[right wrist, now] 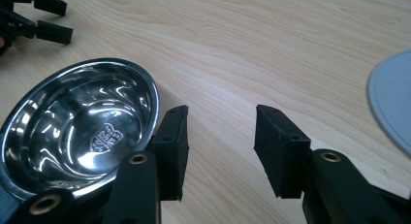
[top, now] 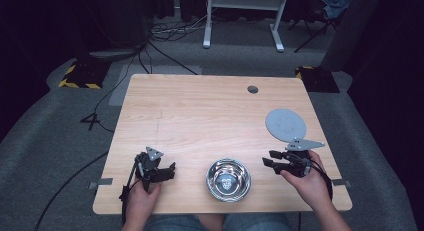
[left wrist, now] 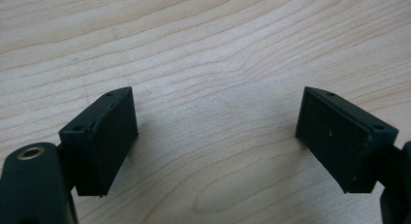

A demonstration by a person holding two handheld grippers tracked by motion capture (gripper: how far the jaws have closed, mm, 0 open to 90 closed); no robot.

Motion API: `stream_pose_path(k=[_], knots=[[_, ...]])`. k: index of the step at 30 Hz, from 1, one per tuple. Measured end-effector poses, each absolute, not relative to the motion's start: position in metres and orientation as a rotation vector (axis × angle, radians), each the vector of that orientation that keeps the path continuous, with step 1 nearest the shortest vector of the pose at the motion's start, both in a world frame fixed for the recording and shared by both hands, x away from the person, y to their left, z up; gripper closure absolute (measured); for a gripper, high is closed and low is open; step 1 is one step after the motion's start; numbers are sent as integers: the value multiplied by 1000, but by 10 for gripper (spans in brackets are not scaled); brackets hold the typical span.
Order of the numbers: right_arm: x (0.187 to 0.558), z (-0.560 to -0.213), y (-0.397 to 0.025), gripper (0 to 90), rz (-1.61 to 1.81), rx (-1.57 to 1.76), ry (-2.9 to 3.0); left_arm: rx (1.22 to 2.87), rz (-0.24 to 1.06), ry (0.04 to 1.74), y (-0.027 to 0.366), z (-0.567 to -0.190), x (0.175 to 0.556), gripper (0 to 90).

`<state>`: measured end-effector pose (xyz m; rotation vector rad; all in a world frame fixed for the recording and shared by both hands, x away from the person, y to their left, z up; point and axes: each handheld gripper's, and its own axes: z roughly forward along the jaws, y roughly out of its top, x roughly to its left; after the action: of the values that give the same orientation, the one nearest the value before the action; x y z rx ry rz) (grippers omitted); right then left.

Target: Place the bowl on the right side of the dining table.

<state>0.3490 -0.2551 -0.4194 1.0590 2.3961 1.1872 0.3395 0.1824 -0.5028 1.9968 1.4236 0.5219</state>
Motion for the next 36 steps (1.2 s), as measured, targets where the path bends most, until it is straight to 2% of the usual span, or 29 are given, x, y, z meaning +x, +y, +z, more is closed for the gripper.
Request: stream_pose_path(k=[20,36], knots=[[361,-431,-211,515,1221,1041,2536,1998,525,1426,182,-503,340,151],[379,-461,-182,514,1146,1099,2741,1998,525,1426,182,-503,340,151]])
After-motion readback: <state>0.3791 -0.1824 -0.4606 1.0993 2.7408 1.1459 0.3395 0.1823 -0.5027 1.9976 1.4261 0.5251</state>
